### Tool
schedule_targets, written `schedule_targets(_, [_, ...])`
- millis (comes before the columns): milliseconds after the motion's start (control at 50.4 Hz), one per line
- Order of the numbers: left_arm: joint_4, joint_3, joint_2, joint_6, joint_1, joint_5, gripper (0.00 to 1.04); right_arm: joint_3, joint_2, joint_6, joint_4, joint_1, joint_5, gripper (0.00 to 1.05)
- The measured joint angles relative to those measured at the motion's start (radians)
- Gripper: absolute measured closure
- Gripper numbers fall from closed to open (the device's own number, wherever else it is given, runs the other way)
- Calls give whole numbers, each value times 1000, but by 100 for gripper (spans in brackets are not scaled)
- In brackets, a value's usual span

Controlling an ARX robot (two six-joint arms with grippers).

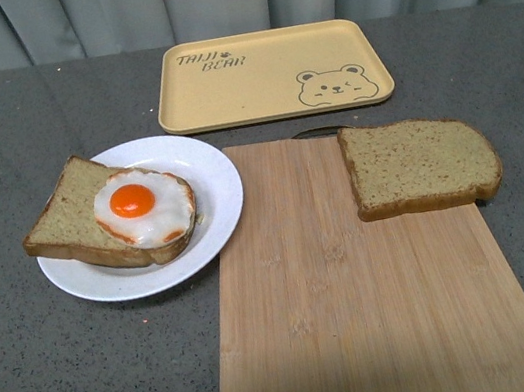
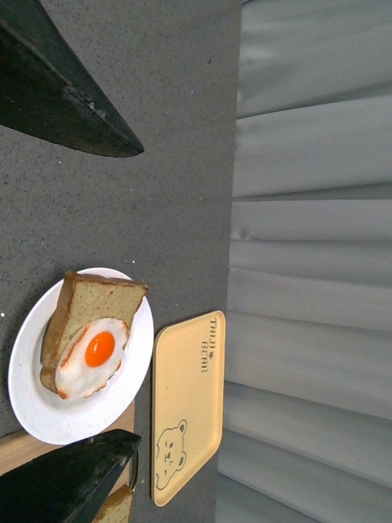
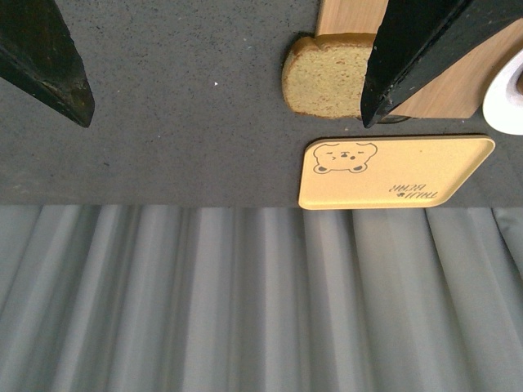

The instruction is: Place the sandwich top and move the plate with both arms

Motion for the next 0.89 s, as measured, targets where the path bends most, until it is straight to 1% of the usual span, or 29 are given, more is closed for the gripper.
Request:
schedule_targets(317, [0, 0, 0, 0, 0, 0, 7, 0, 0, 0, 0, 0, 0, 9])
schedule_targets(337, [0, 0, 0, 0, 0, 0, 7, 0, 5, -16, 6, 9, 32, 9])
schedule_targets(357, [0, 0, 0, 0, 0, 0, 7, 0, 20, -45, 28, 31, 112, 9])
schedule_targets(377, [0, 0, 0, 0, 0, 0, 7, 0, 31, -65, 41, 45, 161, 9])
schedule_targets(397, [0, 0, 0, 0, 0, 1, 7, 3, 59, -89, 61, 77, 235, 9])
schedule_targets(416, [0, 0, 0, 0, 0, 0, 7, 8, 91, -132, 84, 101, 354, 9])
schedule_targets(476, [0, 0, 0, 0, 0, -2, 7, 14, 181, -199, 124, 120, 514, 9])
schedule_targets(515, [0, 0, 0, 0, 0, -1, 7, 17, 241, -229, 152, 113, 555, 9])
schedule_targets(575, [0, 0, 0, 0, 0, -1, 7, 30, 354, -240, 194, 80, 534, 9])
schedule_targets(634, [0, 0, 0, 0, 0, 1, 7, 52, 483, -237, 246, 37, 462, 9])
schedule_targets(734, [0, 0, 0, 0, 0, 0, 7, 123, 763, -196, 374, -31, 313, 9])
schedule_targets(753, [0, 0, 0, 0, 0, 0, 7, 132, 791, -190, 385, -37, 299, 9])
schedule_targets(813, [0, 0, 0, 0, 0, 0, 7, 193, 959, -157, 420, -65, 214, 9])
schedule_targets(892, [0, 0, 0, 0, 0, 0, 7, 269, 1133, -113, 419, -85, 131, 9])
